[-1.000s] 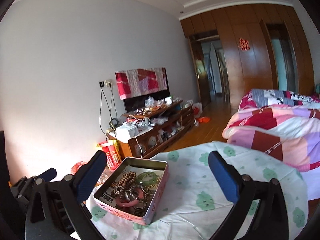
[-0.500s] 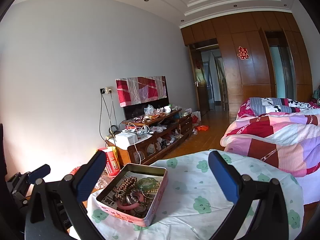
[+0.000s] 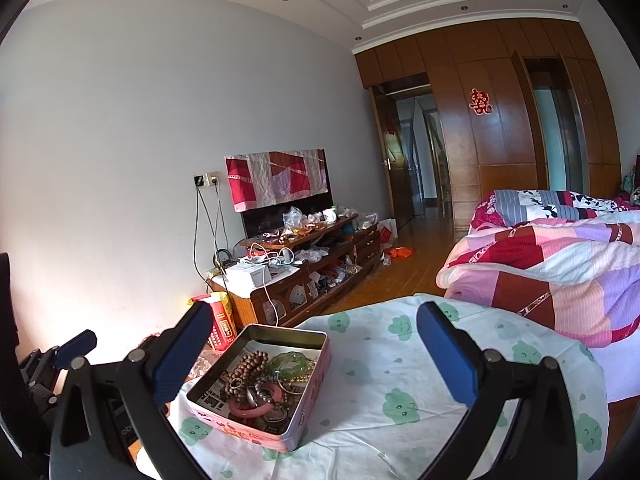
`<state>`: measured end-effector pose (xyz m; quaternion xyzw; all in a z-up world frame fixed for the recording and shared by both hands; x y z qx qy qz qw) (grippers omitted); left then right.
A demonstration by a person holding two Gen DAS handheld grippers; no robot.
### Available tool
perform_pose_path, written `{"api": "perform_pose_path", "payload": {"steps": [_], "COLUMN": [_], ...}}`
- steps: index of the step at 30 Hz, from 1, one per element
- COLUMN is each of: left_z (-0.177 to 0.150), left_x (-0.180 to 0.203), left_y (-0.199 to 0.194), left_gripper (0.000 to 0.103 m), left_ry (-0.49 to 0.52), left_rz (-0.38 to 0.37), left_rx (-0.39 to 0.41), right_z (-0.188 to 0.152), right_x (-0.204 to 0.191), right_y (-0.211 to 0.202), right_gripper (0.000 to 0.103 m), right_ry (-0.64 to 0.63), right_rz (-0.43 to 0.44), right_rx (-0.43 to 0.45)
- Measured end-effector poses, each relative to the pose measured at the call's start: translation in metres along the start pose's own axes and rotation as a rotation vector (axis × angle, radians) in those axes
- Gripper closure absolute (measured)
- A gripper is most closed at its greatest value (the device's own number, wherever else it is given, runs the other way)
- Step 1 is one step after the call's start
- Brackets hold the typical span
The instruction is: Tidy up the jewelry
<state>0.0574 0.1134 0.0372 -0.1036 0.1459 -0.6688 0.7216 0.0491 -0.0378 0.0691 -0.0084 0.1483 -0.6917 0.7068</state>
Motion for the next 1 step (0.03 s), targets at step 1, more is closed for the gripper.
{"api": "perform_pose_path", "payload": {"steps": [1], "left_z": [-0.001], "left_x": [-0.0002], "left_y": [0.002], "left_gripper": [0.02], "left_ry": [-0.003], "left_rz": [0.001], "left_rx": [-0.009], "right_z": [-0.0006], "right_x": [0.0009], "right_y": [0.0007], "right_gripper": [0.0], "right_ry": [0.002], "right_rz": [-0.002], "right_rx": [-0.002]}}
Point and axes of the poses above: each gripper's, at about its wrist camera, not at the fingertips, and y roughly the way its jaws point, x to its right, z to its top, the point moved 8 cm from there along y, roughly the way its jaws point, and after that the axes turned 2 degrees about y, right-handed, at the moved point
